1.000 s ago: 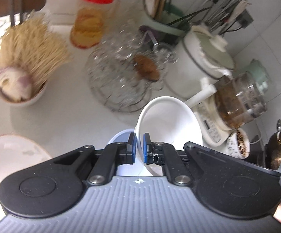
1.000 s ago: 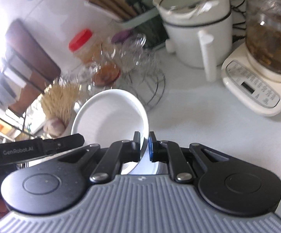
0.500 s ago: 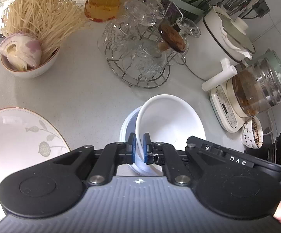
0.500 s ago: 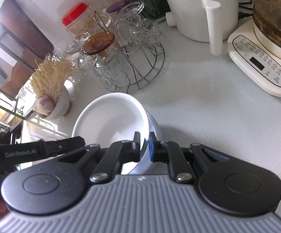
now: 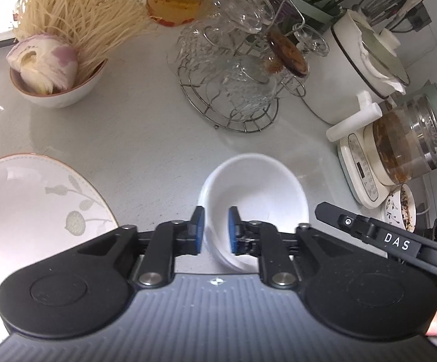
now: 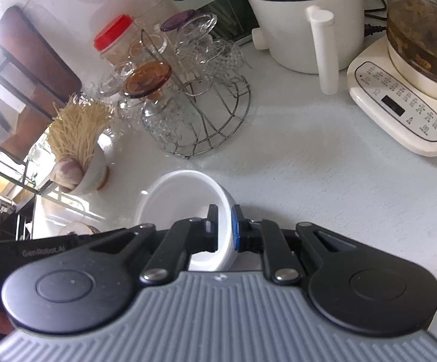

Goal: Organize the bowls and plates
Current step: 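Lower the ceramic bowl into the plastic bowls and open the left gripper, then close both grippers side by side on the rim of the bowl stack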

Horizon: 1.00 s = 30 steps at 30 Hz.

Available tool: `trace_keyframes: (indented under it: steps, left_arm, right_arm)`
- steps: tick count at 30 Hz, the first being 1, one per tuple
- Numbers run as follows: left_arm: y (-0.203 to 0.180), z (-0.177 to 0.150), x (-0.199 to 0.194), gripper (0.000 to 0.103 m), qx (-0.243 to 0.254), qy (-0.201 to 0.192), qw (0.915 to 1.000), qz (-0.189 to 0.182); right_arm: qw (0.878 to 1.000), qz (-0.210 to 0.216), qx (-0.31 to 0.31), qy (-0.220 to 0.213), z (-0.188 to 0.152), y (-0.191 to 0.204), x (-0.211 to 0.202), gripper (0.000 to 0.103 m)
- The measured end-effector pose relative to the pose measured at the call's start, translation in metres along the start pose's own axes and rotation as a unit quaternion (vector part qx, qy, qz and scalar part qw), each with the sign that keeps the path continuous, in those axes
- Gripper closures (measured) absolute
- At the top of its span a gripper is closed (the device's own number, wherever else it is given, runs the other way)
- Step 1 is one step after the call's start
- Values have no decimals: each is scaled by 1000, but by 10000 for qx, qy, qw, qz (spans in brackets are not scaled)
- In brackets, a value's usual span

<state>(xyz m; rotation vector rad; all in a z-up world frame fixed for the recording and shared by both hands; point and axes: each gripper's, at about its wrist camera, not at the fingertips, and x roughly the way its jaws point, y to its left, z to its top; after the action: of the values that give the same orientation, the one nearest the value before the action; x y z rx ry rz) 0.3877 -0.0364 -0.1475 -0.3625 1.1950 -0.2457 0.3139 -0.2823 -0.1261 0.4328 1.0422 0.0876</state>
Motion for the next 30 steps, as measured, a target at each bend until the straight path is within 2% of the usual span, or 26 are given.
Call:
trace_keyframes:
  steps: [1,2,4,7,10,16,24,27,30]
  left_arm:
    - [0,0,-1,70,7,-14,10000,27]
    - [0,-1,-1,65,10,-29,10000,56]
    - [1,-1,-3,65,9,-66,10000,59]
    - [3,-1,-4,64,-19,-107,9999,23]
    - [4,-2,-6,64,-22,-189,9998,-73]
    - [2,-2,0,64,-43,-96,9999,-98]
    - [4,-1,8,64,-128,41,9999,-84]
    - [3,1,11,58,-91,58,9999,-27]
    - [2,2,14,57,-63,105,9999,-33]
  right_arm:
    - [10000,23,34,-16,1,-2,-1,84]
    - [10000,46,70,-46,1,-4,-1,68]
    - [9997,99,160,-137,0,-8,-2,44]
    - [9993,194,302,-70,1,-15,4,44]
    - [9961,409,775,28,1,-29,10,44]
    - [9930,495,1042,264,-3,-41,27,45]
    - [9921,509,1026,519,-11,-43,50,58]
    - [9906,569,1084,616,-15,-44,55,64]
    - [9891,557,1165,712,-18,-46,59,69]
